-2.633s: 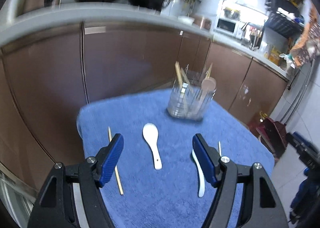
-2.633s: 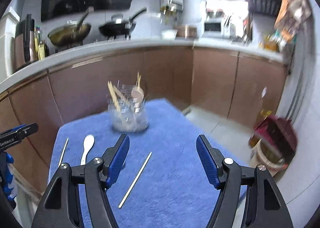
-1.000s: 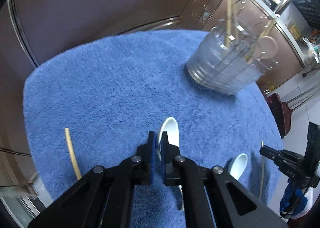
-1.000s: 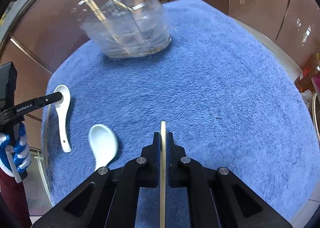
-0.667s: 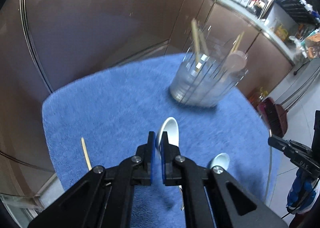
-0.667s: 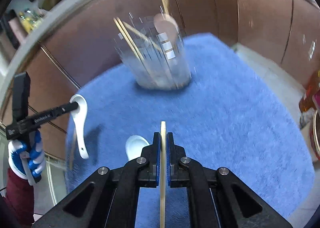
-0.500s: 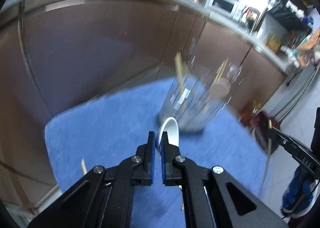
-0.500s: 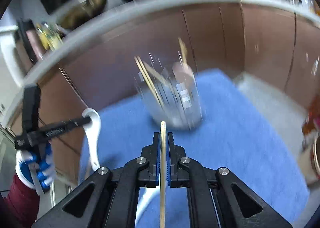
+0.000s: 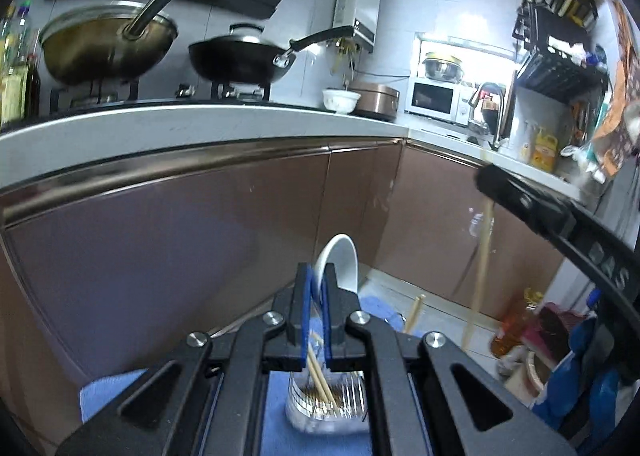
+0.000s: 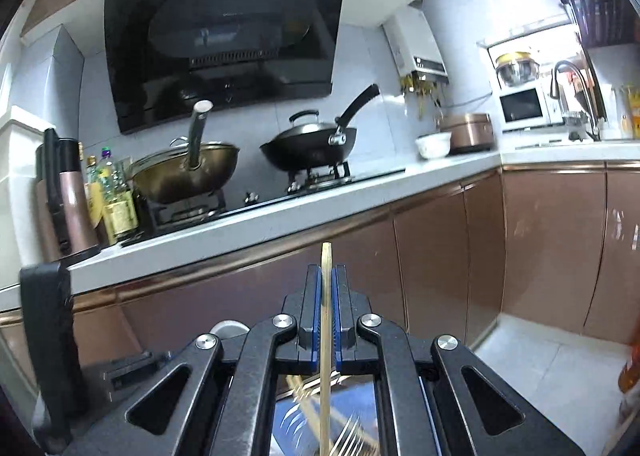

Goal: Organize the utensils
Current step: 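Lift the chopstick and white spoon up over the wire holder with both tools, then open the right gripper dropping its chopstick while the left releases the white spoon into the holder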

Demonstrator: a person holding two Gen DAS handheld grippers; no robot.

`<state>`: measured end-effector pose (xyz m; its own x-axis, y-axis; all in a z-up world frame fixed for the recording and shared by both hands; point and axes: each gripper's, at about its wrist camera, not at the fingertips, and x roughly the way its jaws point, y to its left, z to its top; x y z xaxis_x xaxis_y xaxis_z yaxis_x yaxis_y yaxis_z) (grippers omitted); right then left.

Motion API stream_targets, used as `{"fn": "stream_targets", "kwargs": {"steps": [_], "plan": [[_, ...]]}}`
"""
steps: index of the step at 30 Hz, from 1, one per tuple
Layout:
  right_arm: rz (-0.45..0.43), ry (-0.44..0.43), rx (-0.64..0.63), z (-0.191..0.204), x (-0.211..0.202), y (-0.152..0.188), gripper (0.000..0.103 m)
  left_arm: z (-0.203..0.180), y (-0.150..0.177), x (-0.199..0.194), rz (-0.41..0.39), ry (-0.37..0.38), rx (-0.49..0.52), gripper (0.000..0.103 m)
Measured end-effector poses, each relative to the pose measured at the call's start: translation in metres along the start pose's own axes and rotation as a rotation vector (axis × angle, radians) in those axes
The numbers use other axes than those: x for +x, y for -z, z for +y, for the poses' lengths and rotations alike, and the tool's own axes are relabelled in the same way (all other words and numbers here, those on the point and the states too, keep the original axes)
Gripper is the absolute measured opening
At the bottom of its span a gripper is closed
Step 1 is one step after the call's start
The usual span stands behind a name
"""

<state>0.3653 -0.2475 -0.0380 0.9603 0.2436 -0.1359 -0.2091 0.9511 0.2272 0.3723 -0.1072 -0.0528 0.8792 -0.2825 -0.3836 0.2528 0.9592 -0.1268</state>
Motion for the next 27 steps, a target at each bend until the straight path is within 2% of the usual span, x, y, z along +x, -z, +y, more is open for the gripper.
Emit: {"fn": "stream_targets", "kwargs": {"steps": [3, 10, 19, 21, 23, 26, 27], "plan": [[-0.027, 0.025, -0.007, -0.009, 0.021, 0.007, 0.005, -0.005, 0.008, 0.016, -0.031, -0.025, 0.006, 0.004], [-0.055, 0.077, -0.040, -0.019, 0.040, 0.037, 0.005, -0.012, 0.030, 0.046, -0.062, -0.066, 0.041, 0.004], [0.013, 0.099, -0.104, -0.022, 0.038, 0.081, 0.006, -0.008, 0.059, 0.063, -0.041, -0.058, 0.017, 0.005], [0.030, 0.105, -0.113, -0.022, 0.035, 0.086, 0.010, -0.007, 0.061, 0.062, -0.039, -0.050, -0.001, 0.007], [0.042, 0.111, -0.112, -0.024, 0.029, 0.088, 0.030, -0.005, 0.061, 0.058, -0.031, -0.034, -0.009, 0.009], [0.034, 0.118, -0.091, -0.027, 0.014, 0.082, 0.032, -0.002, 0.059, 0.046, -0.044, -0.035, -0.011, 0.023], [0.029, 0.120, -0.083, -0.028, 0.009, 0.079, 0.032, -0.001, 0.057, 0.040, -0.054, -0.038, -0.010, 0.024]]}}
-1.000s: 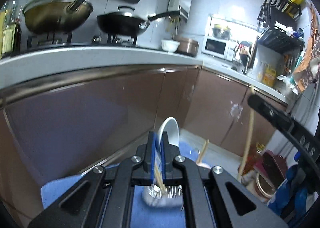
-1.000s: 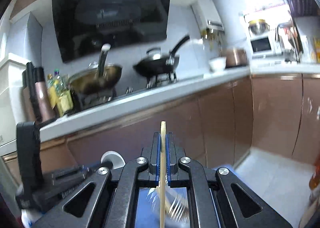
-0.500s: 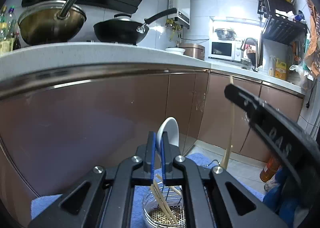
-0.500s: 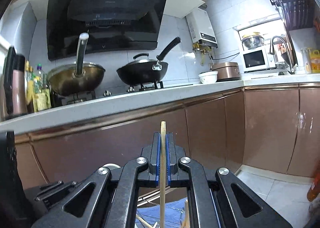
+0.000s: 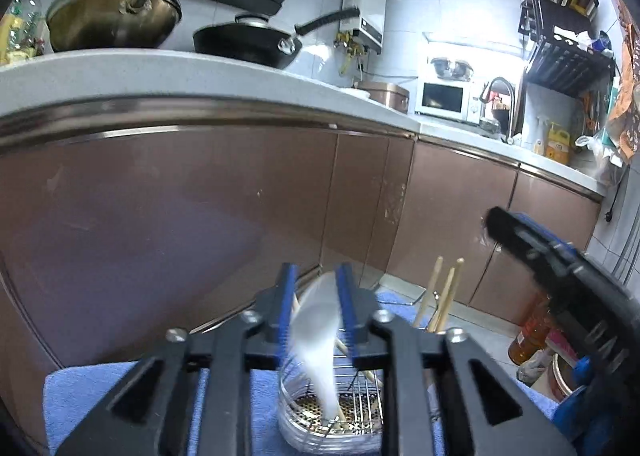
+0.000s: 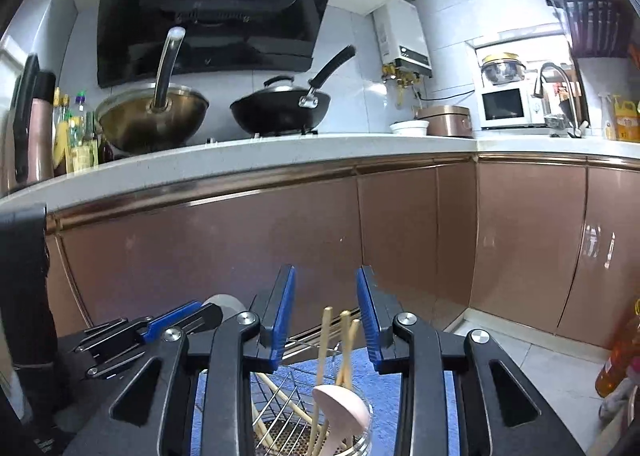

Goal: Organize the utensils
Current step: 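Open the right gripper dropping its chopstick while the left releases the white spoon into the holder, then withdraw both tools and move them toward the last chopstick and light blue spoon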

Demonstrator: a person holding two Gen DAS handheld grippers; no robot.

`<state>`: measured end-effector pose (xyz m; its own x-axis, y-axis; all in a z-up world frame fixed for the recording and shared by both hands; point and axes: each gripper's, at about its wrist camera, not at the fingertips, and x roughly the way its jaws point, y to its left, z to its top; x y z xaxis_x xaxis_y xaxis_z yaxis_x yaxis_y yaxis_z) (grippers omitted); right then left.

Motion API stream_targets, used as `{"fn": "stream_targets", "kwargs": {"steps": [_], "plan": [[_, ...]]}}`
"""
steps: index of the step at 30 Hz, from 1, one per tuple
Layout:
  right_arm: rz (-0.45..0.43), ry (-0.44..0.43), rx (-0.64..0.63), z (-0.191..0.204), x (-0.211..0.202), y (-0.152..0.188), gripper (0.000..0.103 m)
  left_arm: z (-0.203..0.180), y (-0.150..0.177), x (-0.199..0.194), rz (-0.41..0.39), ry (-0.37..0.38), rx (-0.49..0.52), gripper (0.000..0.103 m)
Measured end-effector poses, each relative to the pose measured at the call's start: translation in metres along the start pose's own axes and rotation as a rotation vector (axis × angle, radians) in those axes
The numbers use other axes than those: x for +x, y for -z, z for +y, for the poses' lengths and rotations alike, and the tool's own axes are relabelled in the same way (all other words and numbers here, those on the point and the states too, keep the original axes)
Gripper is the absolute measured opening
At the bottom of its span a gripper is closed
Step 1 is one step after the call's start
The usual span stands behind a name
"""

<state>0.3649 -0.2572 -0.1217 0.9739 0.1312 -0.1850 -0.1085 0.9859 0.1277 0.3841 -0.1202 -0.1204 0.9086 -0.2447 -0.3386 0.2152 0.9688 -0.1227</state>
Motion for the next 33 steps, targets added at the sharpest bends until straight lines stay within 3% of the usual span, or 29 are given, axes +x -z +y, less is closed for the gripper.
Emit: {"fn": "stream_targets", "kwargs": {"steps": [2, 5, 12, 23, 33], "plan": [[-0.008, 0.010, 0.014, -0.004, -0.014, -0.008, 0.032, 0.003, -0.006, -0.013, -0.012, 0.004, -0.009, 0.026], [-0.012, 0.040, 0.015, -0.006, -0.036, -0.017, 0.032, 0.011, -0.015, -0.034, -0.027, 0.001, -0.036, 0.039], [0.000, 0.102, 0.004, -0.009, -0.091, -0.025, 0.038, 0.023, -0.022, -0.091, -0.044, -0.053, -0.049, 0.049], [0.028, 0.150, 0.019, -0.011, -0.177, -0.020, 0.046, 0.040, -0.017, -0.174, -0.057, -0.152, 0.002, 0.060], [0.035, 0.181, 0.097, -0.019, -0.232, -0.006, 0.052, 0.072, -0.011, -0.231, -0.054, -0.168, -0.041, 0.067]]}}
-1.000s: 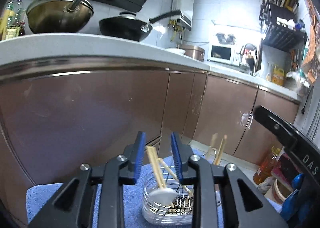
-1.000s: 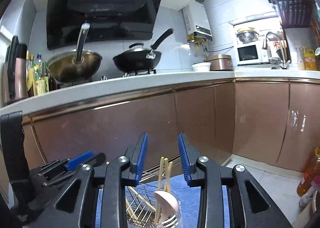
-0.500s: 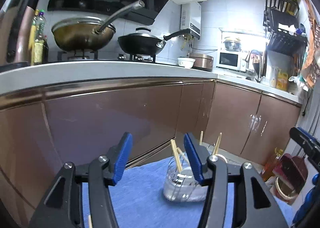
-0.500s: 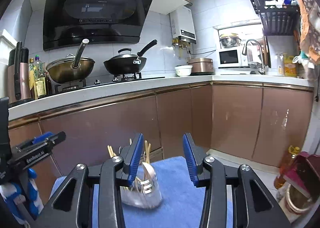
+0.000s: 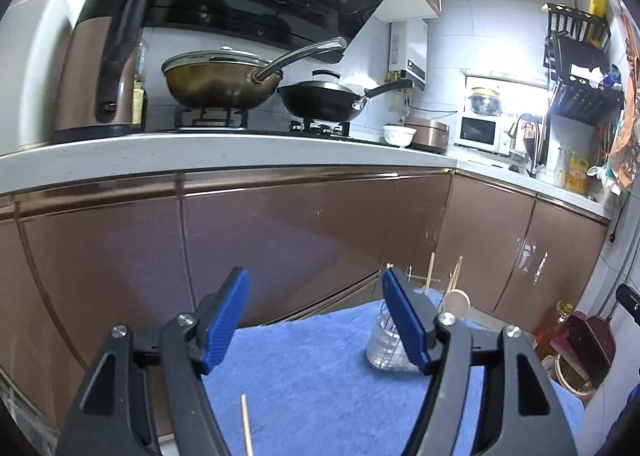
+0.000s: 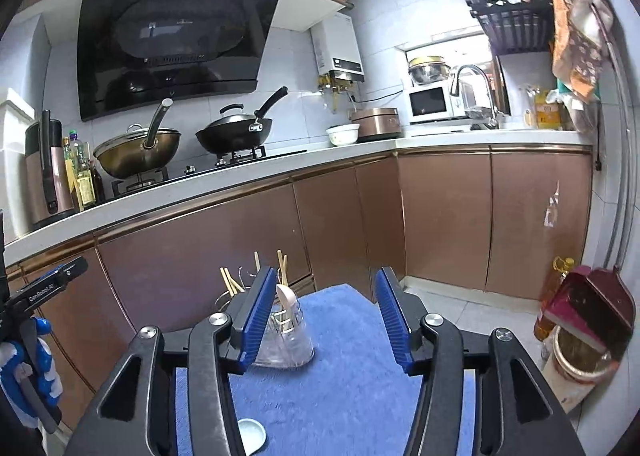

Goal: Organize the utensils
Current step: 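Withdraw both tools and move them toward the last chopstick and light blue spoon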

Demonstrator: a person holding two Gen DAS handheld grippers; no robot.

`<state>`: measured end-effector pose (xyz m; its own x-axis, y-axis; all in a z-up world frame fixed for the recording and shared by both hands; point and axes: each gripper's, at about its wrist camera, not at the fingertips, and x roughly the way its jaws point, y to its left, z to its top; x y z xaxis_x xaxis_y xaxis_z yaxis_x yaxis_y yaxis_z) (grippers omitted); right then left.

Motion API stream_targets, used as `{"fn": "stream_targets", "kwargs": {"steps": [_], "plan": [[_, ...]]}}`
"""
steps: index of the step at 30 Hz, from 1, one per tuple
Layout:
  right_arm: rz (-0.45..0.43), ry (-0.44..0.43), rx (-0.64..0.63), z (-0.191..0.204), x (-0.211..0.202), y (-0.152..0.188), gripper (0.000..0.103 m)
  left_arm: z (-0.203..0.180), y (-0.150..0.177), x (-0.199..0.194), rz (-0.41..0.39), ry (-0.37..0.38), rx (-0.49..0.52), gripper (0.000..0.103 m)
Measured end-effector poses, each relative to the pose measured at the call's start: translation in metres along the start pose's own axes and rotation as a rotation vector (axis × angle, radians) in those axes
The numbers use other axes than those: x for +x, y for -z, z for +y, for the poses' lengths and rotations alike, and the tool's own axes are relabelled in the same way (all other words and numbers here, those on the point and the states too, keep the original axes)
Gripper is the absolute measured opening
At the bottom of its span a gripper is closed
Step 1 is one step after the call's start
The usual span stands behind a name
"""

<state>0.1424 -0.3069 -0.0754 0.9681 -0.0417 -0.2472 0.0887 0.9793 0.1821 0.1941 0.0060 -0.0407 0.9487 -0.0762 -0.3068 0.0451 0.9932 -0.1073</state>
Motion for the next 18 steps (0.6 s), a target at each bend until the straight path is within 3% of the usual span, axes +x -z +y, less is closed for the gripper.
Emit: {"fn": "stream_targets", "kwargs": {"steps": [11, 18], "plan": [[0.015, 0.008, 0.000, 0.008, -0.041, 0.013, 0.059, 0.002, 0.016, -0.049, -0.015, -0.067, 0.043, 0.067], [0.032, 0.023, -0.016, 0.010, -0.068, 0.025, 0.062, -0.018, 0.030, -0.076, -0.019, -0.049, 0.105, 0.068]]}}
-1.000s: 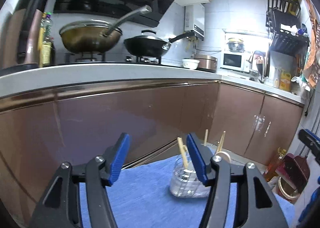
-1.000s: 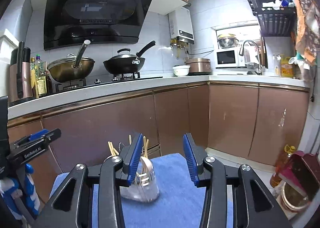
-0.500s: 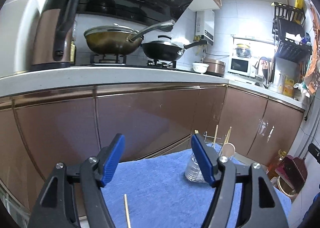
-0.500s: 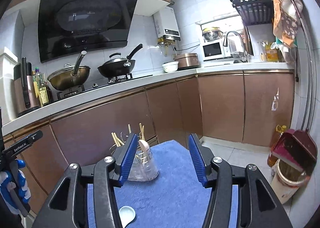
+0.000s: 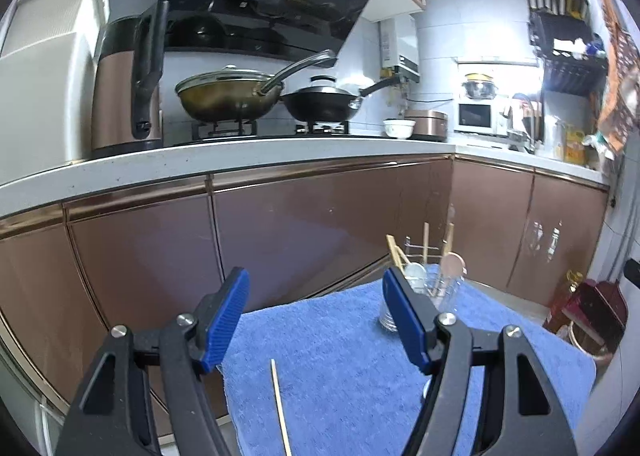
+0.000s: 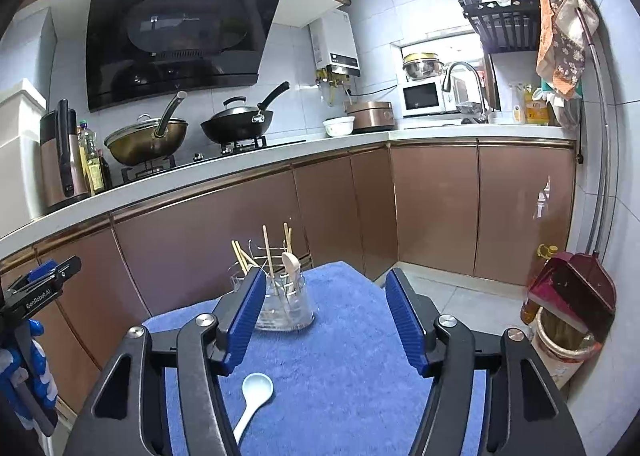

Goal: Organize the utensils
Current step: 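Withdraw both tools and move them toward the last chopstick and light blue spoon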

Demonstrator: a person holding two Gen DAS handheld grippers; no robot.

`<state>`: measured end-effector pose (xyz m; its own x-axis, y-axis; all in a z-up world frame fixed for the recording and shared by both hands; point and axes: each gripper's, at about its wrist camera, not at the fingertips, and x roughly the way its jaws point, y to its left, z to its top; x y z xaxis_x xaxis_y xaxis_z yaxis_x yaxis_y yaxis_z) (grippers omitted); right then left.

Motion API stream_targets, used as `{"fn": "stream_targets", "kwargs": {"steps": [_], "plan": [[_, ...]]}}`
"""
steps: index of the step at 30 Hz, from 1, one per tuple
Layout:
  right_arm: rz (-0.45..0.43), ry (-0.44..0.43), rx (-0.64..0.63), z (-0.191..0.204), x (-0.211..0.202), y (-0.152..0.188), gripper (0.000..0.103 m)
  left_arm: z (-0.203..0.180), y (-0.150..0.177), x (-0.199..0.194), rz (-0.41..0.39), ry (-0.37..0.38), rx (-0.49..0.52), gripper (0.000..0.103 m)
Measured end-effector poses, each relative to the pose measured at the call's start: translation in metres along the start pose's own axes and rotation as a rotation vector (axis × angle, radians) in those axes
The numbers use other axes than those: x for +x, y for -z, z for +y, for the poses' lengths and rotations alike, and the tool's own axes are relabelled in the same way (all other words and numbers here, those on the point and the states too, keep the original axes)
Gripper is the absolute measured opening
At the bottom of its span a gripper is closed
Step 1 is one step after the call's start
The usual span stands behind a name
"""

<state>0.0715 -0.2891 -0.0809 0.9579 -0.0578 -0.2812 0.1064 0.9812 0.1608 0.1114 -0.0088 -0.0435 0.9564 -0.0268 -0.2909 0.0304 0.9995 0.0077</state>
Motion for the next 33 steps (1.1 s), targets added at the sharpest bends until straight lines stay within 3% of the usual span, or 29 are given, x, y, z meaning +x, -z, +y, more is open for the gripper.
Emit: {"fn": "stream_targets", "kwargs": {"steps": [9, 22, 26, 30, 33], "plan": [[-0.012, 0.029, -0.007, -0.001, -0.019, 0.004, 0.071, -0.013, 0.010, -0.016, -0.005, 0.053, 0.021, 0.068], [-0.012, 0.088, 0.003, -0.009, -0.008, 0.007, 0.103, -0.023, 0.015, -0.007, 0.004, 0.032, 0.078, 0.068], [-0.022, 0.084, 0.005, -0.010, -0.002, 0.009, 0.103, -0.022, 0.017, 0.003, 0.028, 0.024, 0.076, 0.071], [-0.023, 0.023, 0.001, -0.005, 0.008, 0.014, 0.103, -0.019, 0.023, 0.022, 0.081, 0.024, 0.068, 0.071], [0.039, -0.027, -0.015, 0.001, 0.026, 0.021, 0.103, -0.016, 0.031, 0.041, 0.136, 0.014, 0.061, 0.071]]}}
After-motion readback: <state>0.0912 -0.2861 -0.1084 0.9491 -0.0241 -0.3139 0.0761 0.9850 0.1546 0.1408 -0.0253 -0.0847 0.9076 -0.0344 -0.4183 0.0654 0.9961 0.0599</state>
